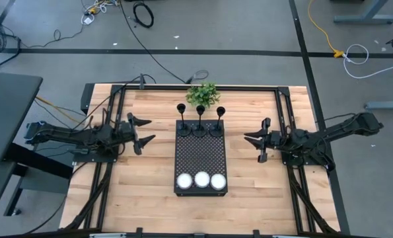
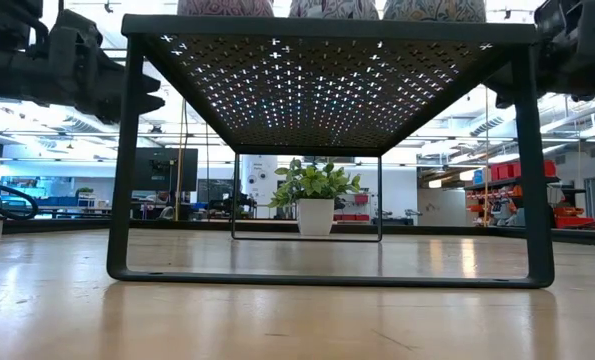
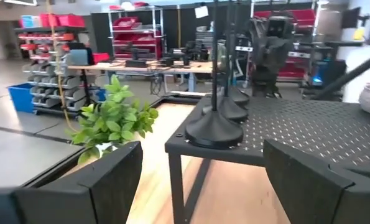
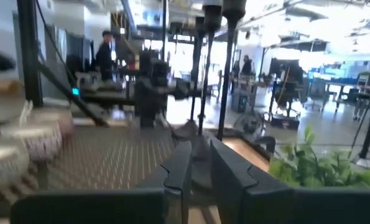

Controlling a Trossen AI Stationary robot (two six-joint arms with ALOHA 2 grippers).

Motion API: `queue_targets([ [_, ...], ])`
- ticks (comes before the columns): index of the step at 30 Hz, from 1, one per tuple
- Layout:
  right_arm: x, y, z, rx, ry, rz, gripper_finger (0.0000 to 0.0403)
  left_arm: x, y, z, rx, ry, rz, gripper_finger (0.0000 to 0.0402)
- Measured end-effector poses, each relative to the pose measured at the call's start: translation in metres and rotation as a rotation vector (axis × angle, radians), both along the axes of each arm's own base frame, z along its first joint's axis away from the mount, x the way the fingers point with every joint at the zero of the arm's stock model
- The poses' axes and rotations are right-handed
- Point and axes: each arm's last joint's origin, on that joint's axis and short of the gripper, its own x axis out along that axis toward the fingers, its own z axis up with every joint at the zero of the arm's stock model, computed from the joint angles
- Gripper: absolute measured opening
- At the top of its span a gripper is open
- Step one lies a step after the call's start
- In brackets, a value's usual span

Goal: Pick & Place candle stick holders
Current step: Return to Home Position

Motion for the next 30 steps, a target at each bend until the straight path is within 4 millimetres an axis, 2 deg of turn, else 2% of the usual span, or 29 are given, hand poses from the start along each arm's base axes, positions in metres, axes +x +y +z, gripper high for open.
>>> queue_targets([
  [3,0.001,-0.002,-0.004,-0.009,0.04,-0.02,0.0056,0.0,-0.001,-0.002,0.023,0.023,-0.036,0.033],
  [6,0.0,-0.004,0.001,0.002,-0.012,-0.029,0.0056,0.001,-0.002,-0.002,0.032,0.035,-0.059,0.033],
  [9,0.0,-0.007,0.001,0.068,-0.024,-0.128,0.0056,0.0,-0.001,-0.003,0.028,0.038,-0.027,0.033],
  [14,-0.001,-0.011,0.001,0.184,-0.05,-0.225,0.0056,0.0,0.0,-0.003,-0.101,-0.002,-0.019,0.033],
  [25,-0.002,-0.011,0.0,0.187,-0.038,-0.223,0.0056,0.0,-0.001,-0.003,-0.139,-0.017,-0.021,0.033],
  [30,-0.012,-0.012,0.005,0.2,-0.077,-0.218,0.0056,0.0,-0.001,-0.003,-0.139,-0.02,-0.024,0.033],
])
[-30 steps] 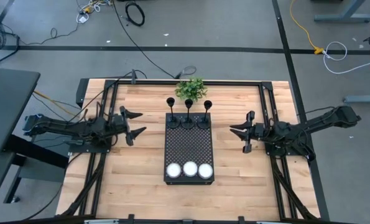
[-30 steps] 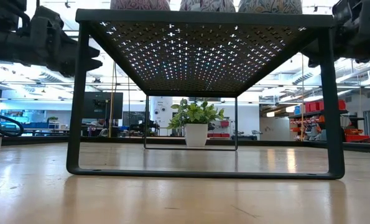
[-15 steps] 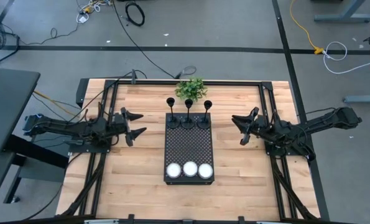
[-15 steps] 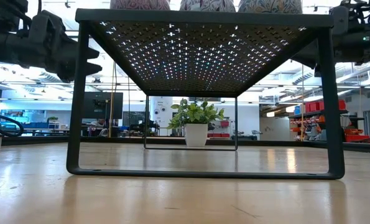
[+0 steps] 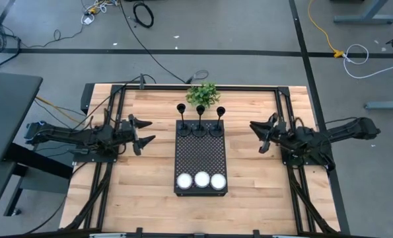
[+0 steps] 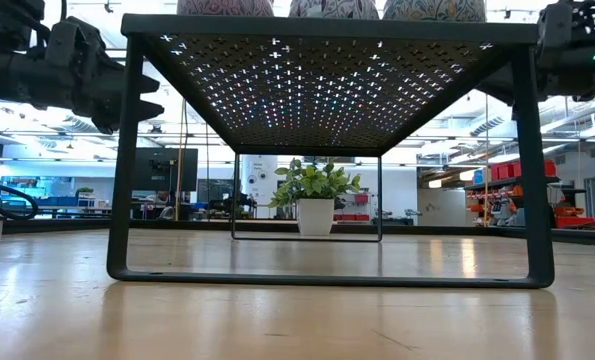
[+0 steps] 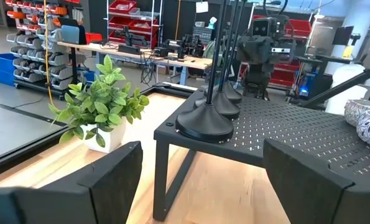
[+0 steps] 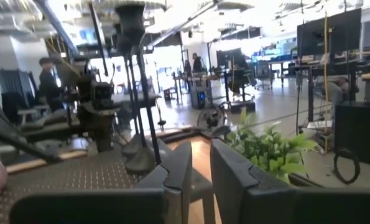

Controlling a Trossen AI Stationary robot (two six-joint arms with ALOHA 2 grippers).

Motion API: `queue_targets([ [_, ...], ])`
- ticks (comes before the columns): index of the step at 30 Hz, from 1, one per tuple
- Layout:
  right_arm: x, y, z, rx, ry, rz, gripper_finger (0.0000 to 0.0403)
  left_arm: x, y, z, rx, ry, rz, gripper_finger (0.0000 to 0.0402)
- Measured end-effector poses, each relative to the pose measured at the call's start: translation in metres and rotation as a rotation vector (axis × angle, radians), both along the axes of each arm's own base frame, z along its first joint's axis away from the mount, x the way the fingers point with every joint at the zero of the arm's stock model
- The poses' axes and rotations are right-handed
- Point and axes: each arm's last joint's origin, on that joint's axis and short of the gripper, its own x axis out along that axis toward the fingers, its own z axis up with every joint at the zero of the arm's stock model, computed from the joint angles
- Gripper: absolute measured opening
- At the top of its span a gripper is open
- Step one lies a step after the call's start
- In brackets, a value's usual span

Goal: Pick & Place candle stick holders
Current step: Return to Home Position

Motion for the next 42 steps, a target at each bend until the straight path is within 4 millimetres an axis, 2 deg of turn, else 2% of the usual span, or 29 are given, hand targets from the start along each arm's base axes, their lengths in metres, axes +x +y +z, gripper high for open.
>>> queue_targets([
  [7,-0.017,-0.003,0.009,0.02,-0.102,0.0,0.0056,-0.004,0.0,0.005,-0.004,-0.053,-0.004,0.033],
  [14,-0.036,-0.007,0.023,0.056,-0.285,0.0,0.0056,-0.013,0.001,0.015,-0.013,-0.175,-0.004,0.033],
  [19,-0.041,-0.008,0.03,0.077,-0.378,-0.007,0.0056,-0.021,0.001,0.023,-0.021,-0.269,-0.001,0.033],
  [22,-0.04,-0.008,0.029,0.075,-0.367,-0.007,0.0056,-0.023,0.002,0.026,-0.024,-0.309,-0.002,0.033],
  [42,-0.037,-0.007,0.026,0.062,-0.318,0.0,0.0057,-0.022,0.002,0.024,-0.022,-0.284,-0.002,0.033],
])
